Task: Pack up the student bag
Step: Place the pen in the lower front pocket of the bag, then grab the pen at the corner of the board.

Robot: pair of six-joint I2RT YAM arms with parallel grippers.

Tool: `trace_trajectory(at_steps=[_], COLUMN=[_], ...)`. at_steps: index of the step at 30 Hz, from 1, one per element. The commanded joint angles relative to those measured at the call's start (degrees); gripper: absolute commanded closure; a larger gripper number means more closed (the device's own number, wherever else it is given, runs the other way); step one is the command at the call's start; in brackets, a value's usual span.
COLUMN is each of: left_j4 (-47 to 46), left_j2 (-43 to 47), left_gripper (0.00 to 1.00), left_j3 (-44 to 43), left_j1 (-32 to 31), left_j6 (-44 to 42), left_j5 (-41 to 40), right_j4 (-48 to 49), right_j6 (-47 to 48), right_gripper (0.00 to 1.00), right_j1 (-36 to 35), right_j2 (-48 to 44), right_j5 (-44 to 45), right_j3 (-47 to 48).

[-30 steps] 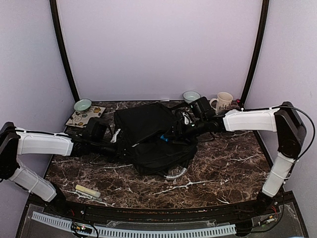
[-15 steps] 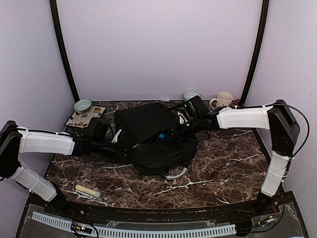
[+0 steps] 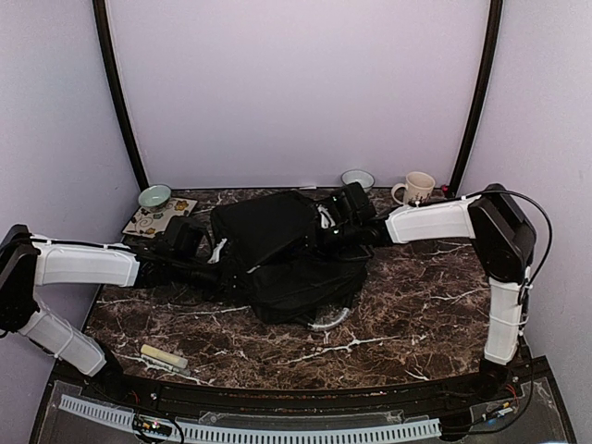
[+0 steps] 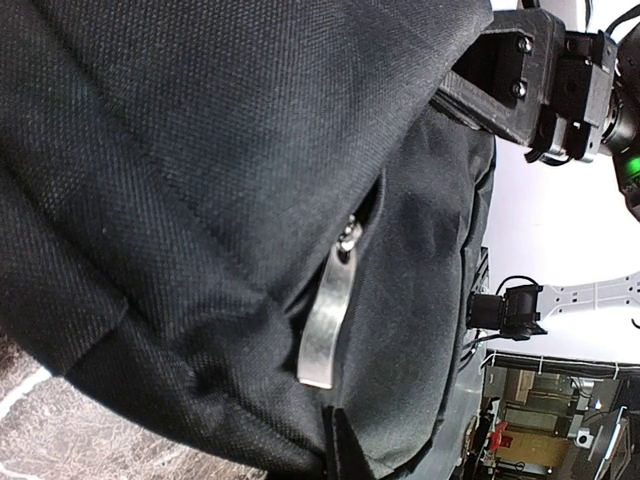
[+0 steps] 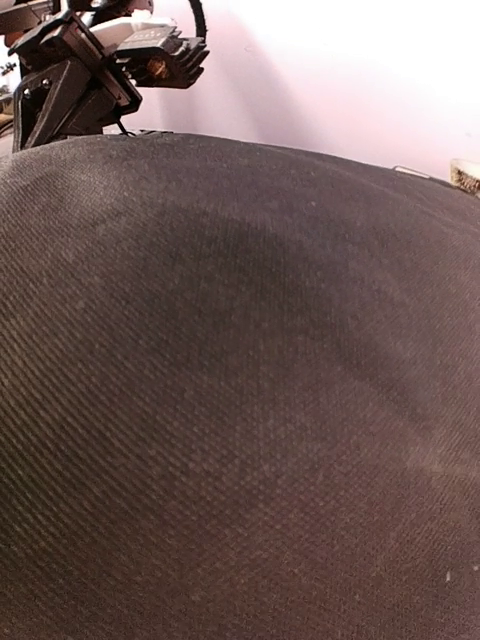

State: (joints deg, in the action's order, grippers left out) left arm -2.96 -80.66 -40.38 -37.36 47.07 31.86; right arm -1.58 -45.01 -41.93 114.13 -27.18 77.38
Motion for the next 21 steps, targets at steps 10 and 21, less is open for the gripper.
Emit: trace_trajectory(at_steps=[10, 21], left_j4=[25.8, 71.4], left_j2=[5.2, 10.7], left_gripper=[0.53, 0.01], left_j3=[-10.3, -18.5], left_j1=[-0.3, 0.3], left_j6=[-8.7, 9.6], left_j5=[-13.8, -40.1], right_j4=[-8.9, -21.1], right_j6=[15.7, 18.6], right_gripper=[0.70, 0.66], right_j1=[-1.6, -4.1], right_j2=[-19.4, -22.1], right_j5=[3.8, 12.0], right_j3=[-12.6, -6.0])
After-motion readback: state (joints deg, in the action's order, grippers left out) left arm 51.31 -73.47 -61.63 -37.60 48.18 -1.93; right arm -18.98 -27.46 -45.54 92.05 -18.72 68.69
